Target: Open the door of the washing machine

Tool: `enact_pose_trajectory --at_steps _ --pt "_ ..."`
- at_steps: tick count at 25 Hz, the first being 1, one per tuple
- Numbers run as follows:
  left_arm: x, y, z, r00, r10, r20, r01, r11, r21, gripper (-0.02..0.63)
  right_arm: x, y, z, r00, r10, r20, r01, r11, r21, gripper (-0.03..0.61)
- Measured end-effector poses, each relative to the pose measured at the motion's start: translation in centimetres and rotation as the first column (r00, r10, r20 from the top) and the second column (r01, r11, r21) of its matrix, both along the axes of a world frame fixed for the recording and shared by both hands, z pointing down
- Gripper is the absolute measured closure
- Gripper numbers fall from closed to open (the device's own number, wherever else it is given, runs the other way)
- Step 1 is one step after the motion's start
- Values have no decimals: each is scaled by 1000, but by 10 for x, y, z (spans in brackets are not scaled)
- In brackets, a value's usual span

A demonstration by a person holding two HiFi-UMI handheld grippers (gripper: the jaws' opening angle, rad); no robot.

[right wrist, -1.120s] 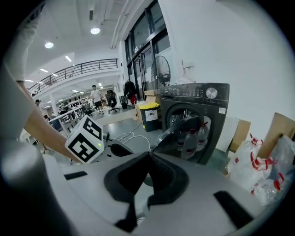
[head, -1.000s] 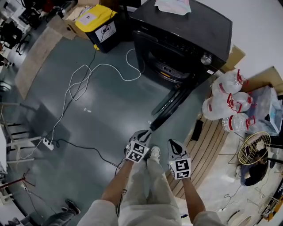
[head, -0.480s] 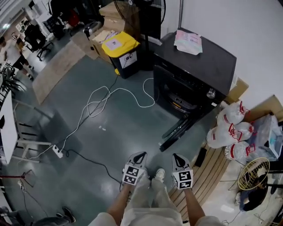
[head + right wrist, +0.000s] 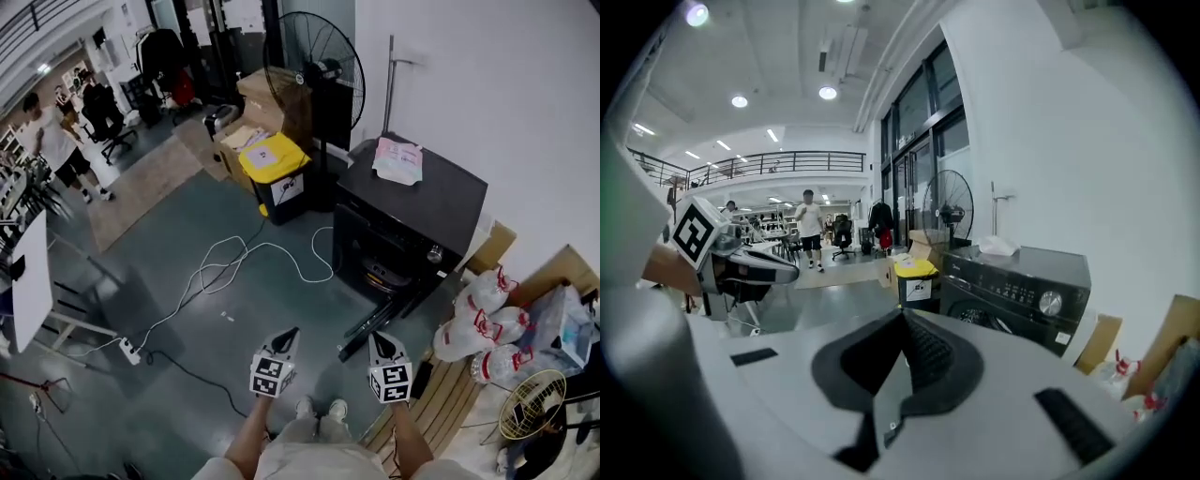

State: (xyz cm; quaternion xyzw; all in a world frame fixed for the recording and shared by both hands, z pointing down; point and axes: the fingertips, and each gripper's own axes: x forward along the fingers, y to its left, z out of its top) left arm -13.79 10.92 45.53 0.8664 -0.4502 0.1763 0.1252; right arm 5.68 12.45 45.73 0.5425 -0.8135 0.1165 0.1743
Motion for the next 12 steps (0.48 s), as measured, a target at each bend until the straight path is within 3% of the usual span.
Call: enact_pose_trajectory --at_steps 12 --pt "-12 -17 -94 998 -45 -40 49 993 111 606 13 -22 -89 1000 15 -11 -13 992 124 580"
